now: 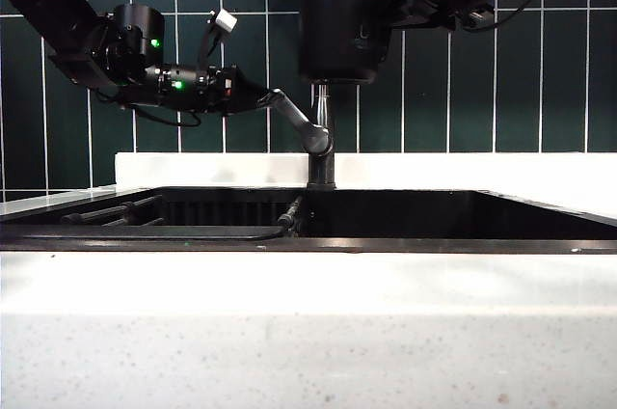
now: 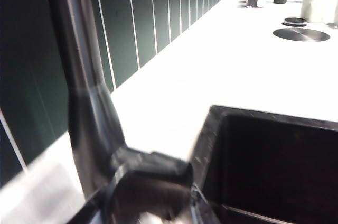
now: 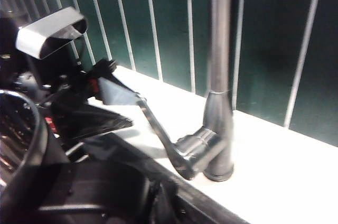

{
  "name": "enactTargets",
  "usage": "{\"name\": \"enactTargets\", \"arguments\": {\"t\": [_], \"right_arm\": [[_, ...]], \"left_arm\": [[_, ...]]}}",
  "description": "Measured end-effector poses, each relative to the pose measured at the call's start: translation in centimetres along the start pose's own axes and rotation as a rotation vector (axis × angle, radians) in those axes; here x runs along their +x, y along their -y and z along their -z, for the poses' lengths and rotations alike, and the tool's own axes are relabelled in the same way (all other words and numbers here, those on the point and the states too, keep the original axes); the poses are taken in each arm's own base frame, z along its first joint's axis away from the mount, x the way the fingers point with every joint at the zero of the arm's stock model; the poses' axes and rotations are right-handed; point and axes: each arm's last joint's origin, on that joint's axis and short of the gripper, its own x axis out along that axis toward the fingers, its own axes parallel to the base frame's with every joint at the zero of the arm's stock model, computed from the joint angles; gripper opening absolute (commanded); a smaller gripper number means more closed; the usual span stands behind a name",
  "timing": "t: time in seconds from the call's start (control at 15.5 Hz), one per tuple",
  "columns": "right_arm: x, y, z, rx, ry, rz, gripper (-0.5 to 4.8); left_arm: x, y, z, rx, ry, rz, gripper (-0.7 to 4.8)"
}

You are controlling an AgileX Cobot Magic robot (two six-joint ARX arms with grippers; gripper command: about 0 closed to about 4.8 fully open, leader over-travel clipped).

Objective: Pick up the mug next to the sink, go to the faucet to get some water, pour the water into the sink, and finally put the mug back to its place.

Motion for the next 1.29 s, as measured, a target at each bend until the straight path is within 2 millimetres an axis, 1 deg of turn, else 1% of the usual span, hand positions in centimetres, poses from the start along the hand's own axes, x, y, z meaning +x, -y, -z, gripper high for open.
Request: {"name": "enactTargets", "arguments": {"t": [0.26, 0.52, 0.71, 0.77, 0.97, 1.03, 1.1, 1.29], "right_arm": [[0.0, 0.0, 0.0, 0.005, 0.0, -0.011, -0.01], [0.0, -0.1, -0.2, -0.005, 0.024, -0.04, -0.01], [0.6, 0.1, -0.5, -0.03, 0.083, -0.043, -0.01], [0.9, 0.2, -0.7, -0.028, 0.079, -0.044, -0.01], [1.9, 0.6, -2.3, -0.039, 0.106, -0.045, -0.01], [2.4, 0.8, -2.7, -0.031, 0.089, -0.045, -0.01], [3.0, 1.0, -2.7, -0.022, 0.067, -0.044, -0.01], [3.9, 1.4, -1.3, 0.006, -0.002, -0.043, -0.01]], "left_arm": [[0.9, 0.4, -0.5, 0.031, 0.018, 0.011, 1.83], [0.9, 0.6, -0.5, 0.005, 0.031, 0.081, 1.83], [0.9, 0.6, -0.5, -0.014, 0.032, 0.095, 1.83], [0.9, 0.6, -0.5, -0.015, 0.032, 0.097, 1.83], [0.9, 0.7, -0.5, -0.015, 0.032, 0.099, 1.83], [0.9, 0.7, -0.5, -0.015, 0.032, 0.1, 1.83], [0.9, 0.7, -0.5, -0.016, 0.032, 0.1, 1.83], [1.0, 0.7, -0.6, -0.019, 0.032, 0.1, 1.83]]}}
